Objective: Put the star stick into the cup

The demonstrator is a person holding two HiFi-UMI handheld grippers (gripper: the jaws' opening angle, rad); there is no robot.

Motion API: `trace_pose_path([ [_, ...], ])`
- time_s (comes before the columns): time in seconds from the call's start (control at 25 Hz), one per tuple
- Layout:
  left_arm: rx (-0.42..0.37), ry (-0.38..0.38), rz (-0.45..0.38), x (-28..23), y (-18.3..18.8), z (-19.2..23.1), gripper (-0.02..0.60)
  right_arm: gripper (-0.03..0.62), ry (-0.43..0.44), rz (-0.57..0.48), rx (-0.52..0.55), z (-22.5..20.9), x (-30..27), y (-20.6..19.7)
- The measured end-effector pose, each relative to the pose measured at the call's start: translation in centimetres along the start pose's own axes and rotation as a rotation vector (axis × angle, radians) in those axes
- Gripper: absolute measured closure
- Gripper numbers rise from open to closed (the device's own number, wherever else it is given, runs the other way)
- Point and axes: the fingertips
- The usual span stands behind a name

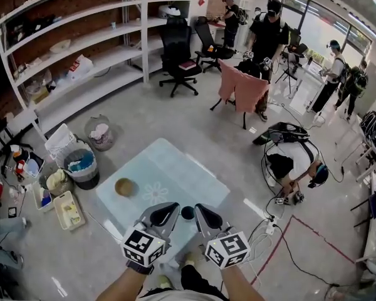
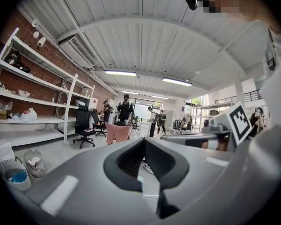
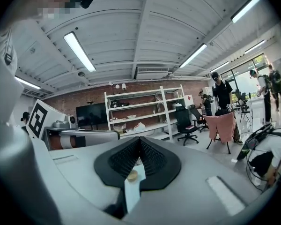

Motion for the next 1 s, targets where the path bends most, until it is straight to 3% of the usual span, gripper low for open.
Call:
trace_pose_path([
  [0.52, -0.055, -0.012, -0.07, 4.4, 3.1, -3.0, 0.575, 0.583, -0.025, -0.082, 0.059, 3.5, 3.8, 3.2],
  [1.0, -0.075, -0.005, -0.097, 6.7, 3.5, -4.4, 0.575, 0.583, -0.029, -0.091, 0.094, 5.7, 5.3, 3.1],
])
Point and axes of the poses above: the fingertips, and each gripper's own axes: x backward along the fingers, z to its left, y out of its top, and after that the axes turned 10 degrees about z, right-handed
